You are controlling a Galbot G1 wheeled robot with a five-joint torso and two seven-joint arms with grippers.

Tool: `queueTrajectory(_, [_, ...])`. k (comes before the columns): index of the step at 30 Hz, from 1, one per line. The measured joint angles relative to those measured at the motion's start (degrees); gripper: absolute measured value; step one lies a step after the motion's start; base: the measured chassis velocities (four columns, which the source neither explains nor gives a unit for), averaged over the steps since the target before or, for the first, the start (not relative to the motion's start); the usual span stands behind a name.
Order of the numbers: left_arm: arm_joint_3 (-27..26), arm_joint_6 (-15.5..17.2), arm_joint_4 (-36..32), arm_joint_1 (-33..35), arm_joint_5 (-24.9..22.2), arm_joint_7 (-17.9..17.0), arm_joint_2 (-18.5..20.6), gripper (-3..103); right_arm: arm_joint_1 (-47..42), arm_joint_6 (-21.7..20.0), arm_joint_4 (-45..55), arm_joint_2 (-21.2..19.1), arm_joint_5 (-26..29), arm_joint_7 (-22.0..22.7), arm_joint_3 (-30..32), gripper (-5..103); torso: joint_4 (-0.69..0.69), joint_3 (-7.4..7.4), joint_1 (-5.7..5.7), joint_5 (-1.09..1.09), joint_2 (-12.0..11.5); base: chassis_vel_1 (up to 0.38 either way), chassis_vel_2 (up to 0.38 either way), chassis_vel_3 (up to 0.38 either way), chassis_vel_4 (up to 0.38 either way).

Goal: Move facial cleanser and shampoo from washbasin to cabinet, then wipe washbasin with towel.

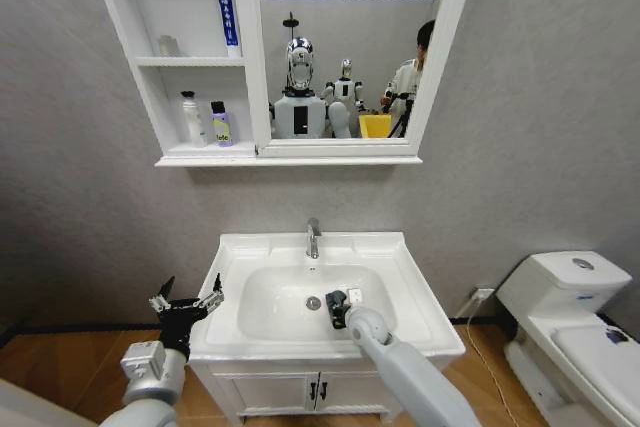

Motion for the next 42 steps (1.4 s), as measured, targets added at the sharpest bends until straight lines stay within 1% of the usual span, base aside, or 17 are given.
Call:
queueTrajectory(4, [0.0, 0.0, 0.0, -0.01, 0.0, 0.0, 0.0, 100, -0.53, -0.08, 2.35, -2.86, -0.1, 0.43, 1.8, 3, 0.01, 0.0, 0.0, 0.01, 0.0, 0.0, 0.0, 0.0, 0.0])
queueTrajectory(8, [0.0, 0.0, 0.0, 0.0, 0.0, 0.0, 0.0, 100, -0.65, -0.08, 4.07, -4.84, -1.12, 0.57, 3.2, 3, 0.02, 0.0, 0.0, 0.0, 0.0, 0.0, 0.0, 0.0, 0.0])
queueTrajectory(13, [0.0, 0.0, 0.0, -0.01, 0.0, 0.0, 0.0, 100, -0.65, -0.03, 4.99, -5.57, -1.98, 0.57, 3.5, 3, 0.02, 0.0, 0.0, -0.01, 0.0, 0.0, 0.0, 0.0, 0.0])
queueTrajectory(16, [0.0, 0.0, 0.0, 0.0, 0.0, 0.0, 0.0, 100, -0.79, 0.02, 4.32, -5.15, -2.22, 0.5, 3.4, 3, 0.02, 0.0, 0.0, -0.01, 0.0, 0.0, 0.0, 0.0, 0.0])
queueTrajectory(19, [0.0, 0.0, 0.0, 0.0, 0.0, 0.0, 0.0, 100, -1.01, 0.12, 2.99, -4.04, -2.27, 0.24, 3.05, 3, 0.02, 0.0, 0.0, -0.01, 0.0, 0.0, 0.0, 0.0, 0.0])
queueTrajectory(21, [0.0, 0.0, 0.0, 0.0, 0.0, 0.0, 0.0, 100, -1.05, 0.33, 1.32, -2.46, -2.36, -0.16, 2.46, 3, 0.02, 0.0, 0.0, -0.01, 0.0, 0.0, 0.0, 0.0, 0.0])
queueTrajectory(22, [0.0, 0.0, 0.0, 0.0, 0.0, 0.0, 0.0, 100, -1.05, 0.33, 1.32, -2.46, -2.36, -0.16, 2.46, 3, 0.02, 0.0, 0.0, -0.01, 0.0, 0.0, 0.0, 0.0, 0.0])
queueTrajectory(24, [0.0, 0.0, 0.0, 0.0, 0.0, 0.0, 0.0, 100, -0.61, 0.87, -0.78, -0.28, -3.18, -0.82, 1.39, 3, 0.02, -0.01, 0.0, -0.02, 0.0, 0.0, 0.0, 0.0, 0.0])
queueTrajectory(26, [0.0, 0.0, 0.0, 0.0, 0.0, 0.0, 0.0, 100, -0.42, 1.04, -1.33, 0.35, -3.53, -1.08, 1.07, 3, 0.02, 0.0, 0.0, -0.02, 0.0, 0.0, 0.0, 0.0, 0.0])
queueTrajectory(28, [0.0, 0.0, 0.0, 0.0, 0.0, 0.0, 0.0, 100, 0.48, 1.59, -3.15, 2.85, -4.4, -1.84, -0.47, 3, 0.02, 0.0, 0.0, -0.02, 0.0, 0.0, 0.0, 0.0, 0.0])
queueTrajectory(29, [0.0, 0.0, 0.0, 0.0, 0.0, 0.0, 0.0, 100, 0.48, 1.59, -3.15, 2.85, -4.4, -1.84, -0.47, 3, 0.02, 0.0, 0.0, -0.02, 0.0, 0.0, 0.0, 0.0, 0.0])
queueTrajectory(31, [0.0, 0.0, 0.0, 0.0, 0.0, 0.0, 0.0, 100, 1.27, 2.12, -4.58, 4.88, -5.11, -2.89, -1.71, 3, 0.02, 0.0, 0.0, -0.02, 0.0, 0.0, 0.0, 0.0, 0.0])
queueTrajectory(32, [0.0, 0.0, 0.0, 0.0, 0.0, 0.0, 0.0, 100, 1.27, 2.12, -4.58, 4.88, -5.11, -2.89, -1.71, 3, 0.02, 0.0, 0.0, -0.02, 0.0, 0.0, 0.0, 0.0, 0.0])
queueTrajectory(34, [0.0, 0.0, 0.0, 0.0, 0.0, 0.0, 0.0, 100, 2.08, 2.74, -6.09, 6.76, -5.99, -4.64, -2.79, 3, 0.02, 0.0, 0.0, -0.02, 0.0, 0.0, 0.0, 0.0, 0.0])
queueTrajectory(36, [0.0, 0.0, 0.0, 0.0, 0.0, 0.0, 0.0, 100, 2.36, 2.93, -6.62, 7.51, -6.11, -5.18, -3.18, 3, 0.01, 0.0, 0.0, -0.02, 0.0, 0.0, 0.0, 0.0, 0.0])
queueTrajectory(37, [0.0, 0.0, 0.0, 0.0, 0.0, 0.0, 0.0, 100, 2.88, 3.66, -7.51, 8.97, -6.18, -5.89, -4.05, 3, 0.02, 0.0, 0.0, -0.01, 0.0, 0.0, 0.0, 0.0, 0.0])
queueTrajectory(42, [0.0, 0.0, 0.0, 0.0, 0.0, 0.0, 0.0, 100, 3.29, 5.34, -7.8, 10.38, -6.37, -7.68, -5.33, 3, 0.03, 0.0, 0.0, -0.01, 0.0, 0.0, 0.0, 0.0, 0.0])
